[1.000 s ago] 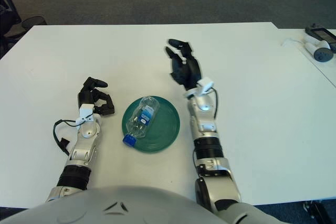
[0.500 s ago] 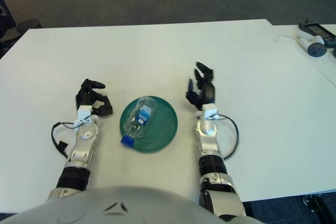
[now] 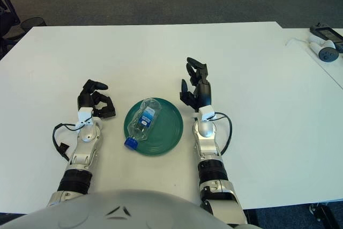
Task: Put the bottle into the plate.
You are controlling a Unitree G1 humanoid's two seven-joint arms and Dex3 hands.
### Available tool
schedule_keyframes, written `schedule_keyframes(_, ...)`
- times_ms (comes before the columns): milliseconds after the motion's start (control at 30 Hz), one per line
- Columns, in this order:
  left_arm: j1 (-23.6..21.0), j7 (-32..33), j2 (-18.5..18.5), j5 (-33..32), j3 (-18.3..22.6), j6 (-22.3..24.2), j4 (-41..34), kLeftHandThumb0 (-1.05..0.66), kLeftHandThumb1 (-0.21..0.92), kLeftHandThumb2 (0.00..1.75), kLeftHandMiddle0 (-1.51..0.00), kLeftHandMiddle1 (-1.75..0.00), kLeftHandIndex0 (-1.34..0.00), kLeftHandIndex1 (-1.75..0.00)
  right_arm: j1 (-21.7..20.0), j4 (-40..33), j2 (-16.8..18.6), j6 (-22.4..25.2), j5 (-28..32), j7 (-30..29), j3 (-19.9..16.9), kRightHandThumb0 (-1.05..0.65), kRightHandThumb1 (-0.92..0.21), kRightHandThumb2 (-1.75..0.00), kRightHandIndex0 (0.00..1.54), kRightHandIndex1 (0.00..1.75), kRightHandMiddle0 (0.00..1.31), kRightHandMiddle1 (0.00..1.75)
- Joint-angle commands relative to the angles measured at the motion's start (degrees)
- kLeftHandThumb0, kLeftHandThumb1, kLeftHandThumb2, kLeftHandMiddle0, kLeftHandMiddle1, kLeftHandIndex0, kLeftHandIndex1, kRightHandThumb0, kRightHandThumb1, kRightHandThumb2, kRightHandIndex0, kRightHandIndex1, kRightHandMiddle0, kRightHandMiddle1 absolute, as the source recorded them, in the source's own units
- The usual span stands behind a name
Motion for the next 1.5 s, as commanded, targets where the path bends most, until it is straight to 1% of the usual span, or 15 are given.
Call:
schedule_keyframes(0, 0.72, 0.17, -0.11, -0.2, 0.39, 0.59, 1.33, 0.0, -0.06, 1.75, -0.88, -1.75, -0.69, -1.73, 0.04, -0.82, 0.09, 0.36, 0.58, -0.04, 0.11, -0.62, -0.92, -0.71, 0.37, 0.01, 0.0, 0.83)
schedule_keyframes(300, 0.47, -0.17, -0.09, -0.51, 0.46, 0.03, 2.19, 0.0, -0.07, 1.75, -0.89, -1.75, -0.7, -1.72, 0.1, -0.97, 0.06, 0.51, 0.62, -0.06, 0.17, -0.62, -0.92, -0.71, 0.37, 0.0, 0.0, 0.83)
schedule_keyframes(533, 0.47, -0.41, -0.01, -0.52, 0.43, 0.54, 1.98, 0.0, -0.07, 1.75, -0.88, -1.75, -0.69, -1.73, 0.12, -1.01, 0.01, 0.55, 0.66, -0.11, 0.25, -0.62, -0.92, -0.71, 0.37, 0.0, 0.0, 0.83)
schedule_keyframes(767, 0.43, 0.86, -0.01, 0.33, 0.56, -0.57, 2.28, 0.0, -0.06, 1.75, -0.88, -1.75, -0.69, -1.74, 0.12, -1.01, 0.01, 0.55, 0.66, -0.12, 0.26, -0.62, -0.92, -0.71, 0.37, 0.0, 0.0, 0.83)
schedule_keyframes(1467, 1.07, 1.09, -0.06, 0.77, 0.2, 1.64, 0.68, 0.0, -0.06, 1.74, -0.87, -1.75, -0.68, -1.75, 0.47, -1.57, 0.2, 0.66, 0.46, -0.23, 0.45, -0.62, -0.92, -0.71, 0.37, 0.0, 0.0, 0.83)
